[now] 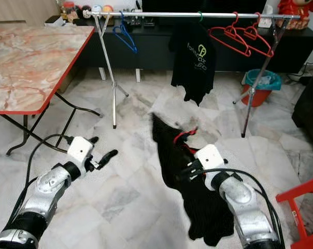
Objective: Hang hanger
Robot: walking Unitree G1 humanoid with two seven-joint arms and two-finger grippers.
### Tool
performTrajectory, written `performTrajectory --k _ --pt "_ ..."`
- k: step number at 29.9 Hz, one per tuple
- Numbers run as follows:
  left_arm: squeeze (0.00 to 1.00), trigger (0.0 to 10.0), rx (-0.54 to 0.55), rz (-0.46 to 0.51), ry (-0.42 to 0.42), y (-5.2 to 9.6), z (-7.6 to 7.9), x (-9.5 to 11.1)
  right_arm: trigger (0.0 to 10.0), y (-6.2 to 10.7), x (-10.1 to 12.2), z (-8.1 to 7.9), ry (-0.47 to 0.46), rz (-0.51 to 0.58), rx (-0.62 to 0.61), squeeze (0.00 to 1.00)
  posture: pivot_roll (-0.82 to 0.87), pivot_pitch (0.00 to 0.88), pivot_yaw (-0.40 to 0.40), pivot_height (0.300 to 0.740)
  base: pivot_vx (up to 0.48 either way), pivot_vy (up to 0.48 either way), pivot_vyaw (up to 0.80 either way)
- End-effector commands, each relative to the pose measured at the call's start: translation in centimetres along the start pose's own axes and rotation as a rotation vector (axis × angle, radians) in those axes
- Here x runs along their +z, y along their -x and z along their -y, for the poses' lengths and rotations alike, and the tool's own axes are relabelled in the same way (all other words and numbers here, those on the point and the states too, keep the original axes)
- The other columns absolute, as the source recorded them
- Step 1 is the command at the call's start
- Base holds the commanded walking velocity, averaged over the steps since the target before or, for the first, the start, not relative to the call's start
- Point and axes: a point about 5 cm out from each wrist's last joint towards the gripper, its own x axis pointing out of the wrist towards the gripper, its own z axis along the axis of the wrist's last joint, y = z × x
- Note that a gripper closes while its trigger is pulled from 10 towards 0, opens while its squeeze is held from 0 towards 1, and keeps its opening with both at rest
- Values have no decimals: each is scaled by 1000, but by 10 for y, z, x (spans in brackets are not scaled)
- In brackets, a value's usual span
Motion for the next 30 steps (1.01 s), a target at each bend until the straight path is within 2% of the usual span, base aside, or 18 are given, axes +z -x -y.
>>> performTrajectory --k 1,3,4,9,10,11,12,14,20,22,25,30 --pt "0 10000 -72 -2 -32 1 -2 8 10000 4 13 0 4 23 101 0 -6 12 28 740 0 0 0" --pt "0 10000 -102 -3 -42 1 -2 10 10000 5 13 0 13 10 140 0 -6 12 28 740 0 0 0" --pt "0 10000 -180 -17 -53 2 0 15 10000 9 12 0 45 -30 224 0 1 6 25 740 0 0 0" --pt "0 10000 -266 -32 -48 5 3 18 10000 11 12 0 53 -68 304 0 4 9 18 740 0 0 0" --pt "0 10000 -348 -53 -50 8 7 21 10000 15 10 1 50 -94 369 0 6 13 11 740 0 0 0" --pt "0 10000 -348 -53 -50 8 7 21 10000 15 10 1 50 -94 369 0 6 13 11 740 0 0 0" --pt "0 10000 -413 -64 -41 10 10 25 10000 16 10 3 56 -107 403 0 10 17 2 740 0 0 0" --pt "0 10000 -460 -57 -31 9 11 33 10000 14 10 7 63 -111 398 0 17 20 -10 740 0 0 0" --pt "0 10000 -569 -35 -33 3 22 48 10000 8 21 2 68 -64 489 0 13 21 -23 740 0 0 0" --pt "0 10000 -580 -33 -42 0 25 49 10000 5 24 0 69 -56 507 0 11 23 -27 740 0 0 0" --pt "0 10000 -595 -40 -38 -5 31 51 10000 1 34 -9 47 -6 596 0 6 22 -29 740 0 0 0" --pt "0 10000 -627 -28 -22 -6 37 56 10000 0 34 -15 57 -9 655 0 11 22 -37 740 0 0 0"
